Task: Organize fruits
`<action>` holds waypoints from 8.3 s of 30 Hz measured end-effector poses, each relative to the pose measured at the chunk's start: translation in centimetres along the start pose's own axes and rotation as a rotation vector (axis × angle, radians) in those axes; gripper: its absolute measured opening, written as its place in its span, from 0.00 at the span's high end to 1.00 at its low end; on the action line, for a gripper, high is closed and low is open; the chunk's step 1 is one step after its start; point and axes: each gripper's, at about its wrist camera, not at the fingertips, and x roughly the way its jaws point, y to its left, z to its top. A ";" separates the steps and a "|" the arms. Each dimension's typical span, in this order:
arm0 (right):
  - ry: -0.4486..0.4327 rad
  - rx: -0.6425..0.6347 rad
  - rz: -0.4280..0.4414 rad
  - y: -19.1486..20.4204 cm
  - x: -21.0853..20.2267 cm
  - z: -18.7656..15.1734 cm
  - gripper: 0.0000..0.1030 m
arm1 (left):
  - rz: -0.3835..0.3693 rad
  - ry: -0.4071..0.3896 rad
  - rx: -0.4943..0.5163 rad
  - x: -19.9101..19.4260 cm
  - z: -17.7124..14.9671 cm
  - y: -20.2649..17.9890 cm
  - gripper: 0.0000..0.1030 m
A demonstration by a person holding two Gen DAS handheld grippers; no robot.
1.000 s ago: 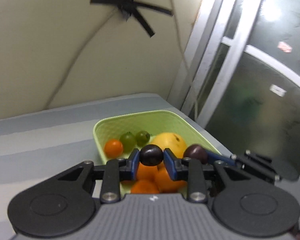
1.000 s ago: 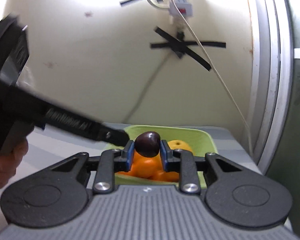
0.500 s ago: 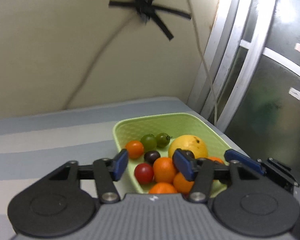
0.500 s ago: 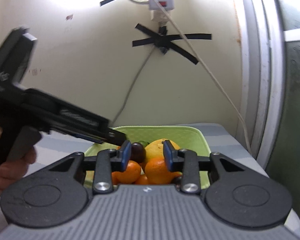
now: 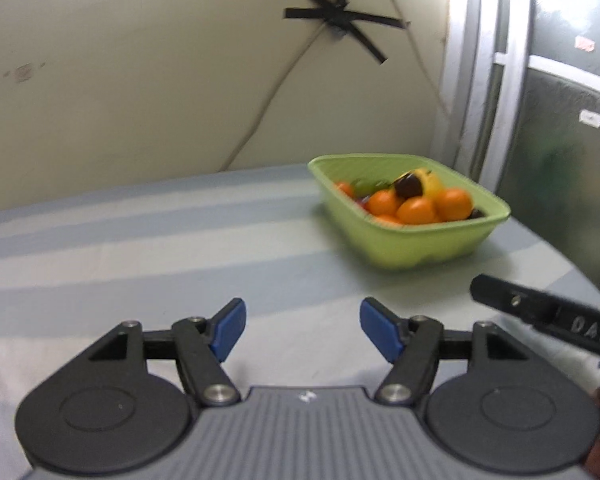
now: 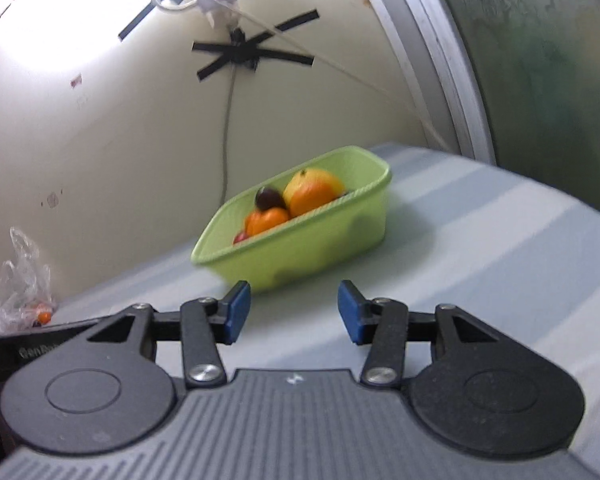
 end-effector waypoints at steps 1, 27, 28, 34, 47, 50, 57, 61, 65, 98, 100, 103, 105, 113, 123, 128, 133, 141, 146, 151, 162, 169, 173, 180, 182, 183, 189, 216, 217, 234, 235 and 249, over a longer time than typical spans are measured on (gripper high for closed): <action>0.014 0.015 0.008 0.1 0.0 -0.1 0.50 | 0.013 0.003 -0.003 -0.2 -0.3 0.2 0.19; 0.047 0.056 0.008 0.2 0.1 -1.0 0.45 | 0.127 -0.060 0.041 -1.8 -3.6 -0.4 0.00; 0.048 0.057 0.008 0.2 0.1 -1.0 0.45 | 0.125 -0.059 0.041 -1.8 -3.6 -0.4 0.00; 0.047 0.059 0.012 0.2 0.1 -1.0 0.45 | 0.115 -0.054 0.032 -1.8 -3.6 -0.2 0.00; 0.040 0.082 0.034 -0.3 0.0 -0.8 0.40 | 0.153 -0.076 0.051 -2.1 -3.8 -0.6 0.00; 0.041 0.106 0.045 -0.7 0.0 -0.7 0.40 | 0.159 -0.089 0.060 -2.3 -3.8 -0.8 0.00; 0.048 0.169 0.069 -1.6 0.0 -0.4 0.39 | 0.150 -0.091 0.075 -2.3 -3.9 -1.1 0.00; 0.047 0.168 0.070 -1.5 -0.1 -0.4 0.39 | 0.144 -0.085 0.075 -2.2 -4.0 -1.2 0.00; 0.047 0.170 0.071 -1.6 -0.1 -0.4 0.39 | 0.143 -0.093 0.077 -2.3 -4.0 -1.2 0.00; 0.041 0.167 0.090 -1.8 -0.1 -0.4 0.36 | 0.160 0.021 0.051 -3.3 -3.6 -0.9 0.00; 0.040 0.170 0.094 -1.9 -0.1 -0.4 0.35 | 0.153 0.017 0.045 -3.8 -3.4 -0.8 0.00; 0.038 0.163 0.099 -1.8 -0.2 -0.4 0.35 | 0.159 0.003 0.051 -4.5 -3.1 -0.9 0.00; 0.035 0.156 0.101 -1.7 -0.2 -0.4 0.35 | 0.171 -0.007 0.060 -4.8 -2.9 -0.9 0.00; 0.020 0.143 0.113 -1.6 -0.3 -0.4 0.35 | 0.216 -0.008 0.062 -4.6 -2.7 -0.5 0.00; 0.002 0.131 0.126 -1.5 -0.5 -0.5 0.35 | 0.264 -0.053 0.070 -4.8 -2.8 -0.2 0.00; 0.000 0.126 0.127 -1.4 -0.6 -0.5 0.35 | 0.282 -0.079 0.087 -5.2 -2.7 -0.5 0.00; -0.002 0.129 0.128 -1.5 -0.7 -0.5 0.35 | 0.308 -0.129 0.103 -5.6 -3.0 -0.9 0.00; -0.003 0.132 0.130 -1.5 -0.8 -0.5 0.35 | 0.332 -0.113 0.113 -5.3 -3.0 -1.1 0.00; -0.002 0.133 0.132 -1.5 -0.8 -0.5 0.35 | 0.329 -0.096 0.123 -5.0 -3.3 -1.3 0.00; -0.002 0.137 0.134 -1.5 -0.8 -0.5 0.35 | 0.345 -0.042 0.113 -4.3 -3.3 -1.2 0.00; -0.001 0.141 0.137 -1.5 -0.7 -0.5 0.34 | 0.349 0.030 0.097 -3.6 -3.5 -0.5 0.00; -0.002 0.144 0.139 -1.5 -0.7 -0.5 0.34 | 0.346 0.037 0.099 -3.5 -3.6 -0.6 0.00; -0.002 0.145 0.139 -1.6 -0.8 -0.5 0.34 | 0.339 0.049 0.097 -3.4 -3.6 -0.6 0.00; -0.005 0.150 0.142 -1.6 -0.9 -0.5 0.34 | 0.301 0.036 0.080 -3.7 -3.8 -0.8 0.00; -0.006 0.149 0.141 -1.6 -0.9 -0.5 0.34 | 0.274 0.030 0.058 -3.9 -3.8 -0.7 0.00; -0.006 0.150 0.142 -1.6 -0.9 -0.5 0.34 | 0.262 0.025 0.053 -4.1 -3.7 -0.7 0.00; -0.009 0.148 0.145 -1.7 -1.0 -0.5 0.34 | 0.238 0.025 0.055 -4.2 -3.9 -1.0 0.00; -0.007 0.155 0.151 -1.8 -1.0 -0.4 0.34 | 0.294 0.091 0.046 -3.6 -4.3 -0.7 0.00; -0.007 0.158 0.152 -1.9 -1.0 -0.4 0.34 | 0.296 0.091 0.049 -3.6 -4.3 -0.8 0.00; 0.002 0.191 0.169 -2.4 -1.0 -0.3 0.34 | 0.343 0.079 0.089 -3.5 -4.4 -0.9 0.00; 0.002 0.191 0.169 -2.4 -1.0 -0.3 0.34 | 0.352 0.073 0.095 -3.5 -4.4 -1.0 0.00; 0.003 0.193 0.171 -2.4 -0.9 -0.3 0.34 | 0.408 0.046 0.138 -3.4 -4.4 -0.9 0.00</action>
